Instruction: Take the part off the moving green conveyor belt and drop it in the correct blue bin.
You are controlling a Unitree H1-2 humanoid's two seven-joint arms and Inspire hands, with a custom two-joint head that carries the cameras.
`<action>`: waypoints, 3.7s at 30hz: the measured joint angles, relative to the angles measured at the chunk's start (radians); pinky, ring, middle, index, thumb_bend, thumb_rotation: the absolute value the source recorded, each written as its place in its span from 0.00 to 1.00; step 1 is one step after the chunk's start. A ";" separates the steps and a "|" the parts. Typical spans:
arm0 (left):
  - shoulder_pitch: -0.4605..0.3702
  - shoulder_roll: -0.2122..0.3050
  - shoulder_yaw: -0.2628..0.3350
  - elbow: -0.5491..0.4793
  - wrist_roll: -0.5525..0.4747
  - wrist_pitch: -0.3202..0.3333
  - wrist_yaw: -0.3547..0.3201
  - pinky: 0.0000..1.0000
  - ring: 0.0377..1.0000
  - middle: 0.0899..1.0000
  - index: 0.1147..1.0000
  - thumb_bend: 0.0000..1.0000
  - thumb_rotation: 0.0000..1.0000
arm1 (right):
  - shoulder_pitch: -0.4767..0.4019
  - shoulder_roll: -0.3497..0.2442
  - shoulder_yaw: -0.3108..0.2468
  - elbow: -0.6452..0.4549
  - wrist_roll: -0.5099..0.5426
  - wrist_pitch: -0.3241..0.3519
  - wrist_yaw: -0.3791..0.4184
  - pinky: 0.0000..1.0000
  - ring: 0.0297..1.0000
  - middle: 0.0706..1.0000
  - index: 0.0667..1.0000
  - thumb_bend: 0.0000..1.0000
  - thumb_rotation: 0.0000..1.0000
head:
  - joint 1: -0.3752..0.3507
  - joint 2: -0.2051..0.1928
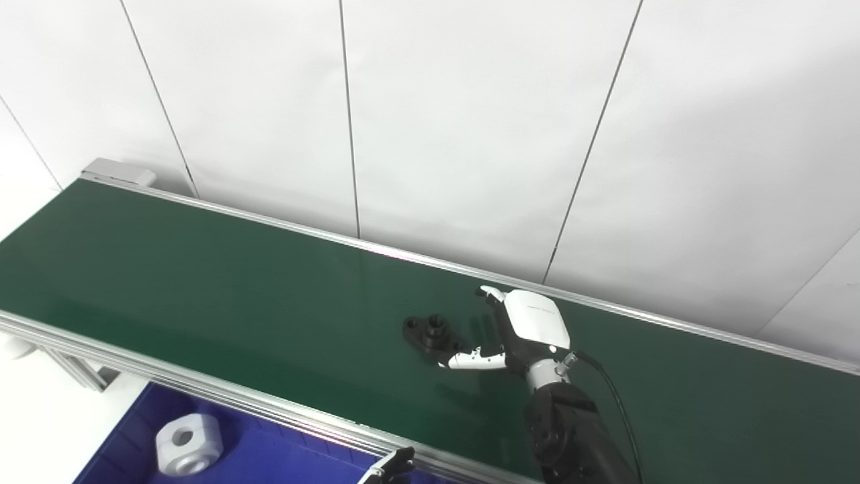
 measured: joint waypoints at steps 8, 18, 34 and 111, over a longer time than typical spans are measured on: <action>0.000 0.001 0.000 0.000 0.000 0.001 0.000 0.66 0.81 0.85 0.81 0.47 0.84 | 0.004 0.024 0.044 0.006 -0.003 0.009 -0.012 0.28 0.39 0.64 0.77 0.92 0.55 | 0.002 0.014; 0.000 0.002 -0.002 0.000 -0.002 0.001 0.000 0.63 0.78 0.82 0.78 0.50 0.76 | -0.007 0.022 0.188 0.029 -0.123 0.032 -0.014 0.13 0.18 0.26 0.51 0.83 0.36 | 0.006 0.041; 0.031 0.007 -0.015 -0.040 0.000 0.016 0.000 0.68 0.79 0.82 0.79 0.60 0.72 | -0.009 0.018 0.239 0.020 -0.158 0.032 -0.090 0.07 0.13 0.20 0.45 0.52 0.12 | -0.005 0.060; -0.022 0.041 0.017 -0.567 -0.328 0.498 -0.200 1.00 0.95 0.89 0.95 0.63 0.96 | 0.661 -0.106 0.082 -0.869 -0.715 -0.131 0.954 0.73 0.85 0.92 0.93 1.00 0.85 | -0.597 0.399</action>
